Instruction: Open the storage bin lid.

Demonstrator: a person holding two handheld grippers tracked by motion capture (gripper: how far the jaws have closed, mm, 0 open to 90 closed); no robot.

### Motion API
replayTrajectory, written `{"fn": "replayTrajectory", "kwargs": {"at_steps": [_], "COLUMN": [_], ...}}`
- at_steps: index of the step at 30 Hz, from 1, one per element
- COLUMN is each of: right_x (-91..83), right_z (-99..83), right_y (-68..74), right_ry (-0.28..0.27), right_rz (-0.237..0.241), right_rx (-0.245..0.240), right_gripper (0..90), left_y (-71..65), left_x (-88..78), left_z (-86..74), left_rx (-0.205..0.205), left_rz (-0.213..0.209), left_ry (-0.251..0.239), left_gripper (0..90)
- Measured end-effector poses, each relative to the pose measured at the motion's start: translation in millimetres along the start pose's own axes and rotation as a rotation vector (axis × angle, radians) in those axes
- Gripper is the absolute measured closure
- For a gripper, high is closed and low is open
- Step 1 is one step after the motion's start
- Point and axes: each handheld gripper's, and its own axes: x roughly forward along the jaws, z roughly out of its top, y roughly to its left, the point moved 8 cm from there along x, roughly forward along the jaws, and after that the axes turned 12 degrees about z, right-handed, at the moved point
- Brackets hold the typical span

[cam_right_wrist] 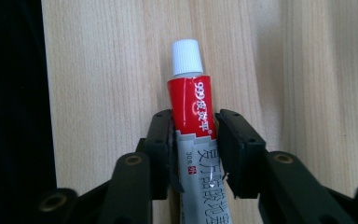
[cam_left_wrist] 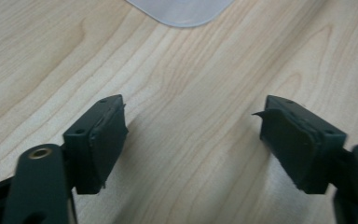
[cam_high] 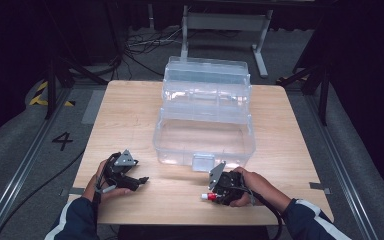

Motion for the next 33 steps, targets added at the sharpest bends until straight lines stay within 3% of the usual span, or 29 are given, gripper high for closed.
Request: {"fn": "replayTrajectory", "kwargs": {"at_steps": [2, 6, 13, 15, 33], "right_x": [-0.1, 0.3, -1.6, -3.6, -39.8], "right_z": [0.4, 3.8, -0.9, -2.3, -11.3], "right_y": [0.1, 0.6, 1.8, 3.7, -0.8], "right_ry": [0.020, 0.075, 0.088, 0.078, -0.014], "right_rz": [0.001, -0.009, -0.003, 0.009, -0.042], "right_rx": [0.003, -0.025, -0.032, -0.026, -0.016], "right_gripper": [68.3, 70.5, 71.2, 71.2, 71.3], "left_y": [2.3, 4.1, 5.5, 6.8, 8.6], "left_x": [3.6, 6.4, 10.0, 10.2, 12.4], "left_z": [0.9, 2.4, 3.4, 3.6, 4.9], "left_rx": [-0.018, -0.027, -0.047, -0.038, -0.035], "left_rz": [0.023, 0.037, 0.041, 0.048, 0.044], "left_ry": [-0.017, -0.005, 0.014, 0.017, 0.021], "left_gripper": [16.1, 10.3, 4.4, 4.0, 2.0]}}
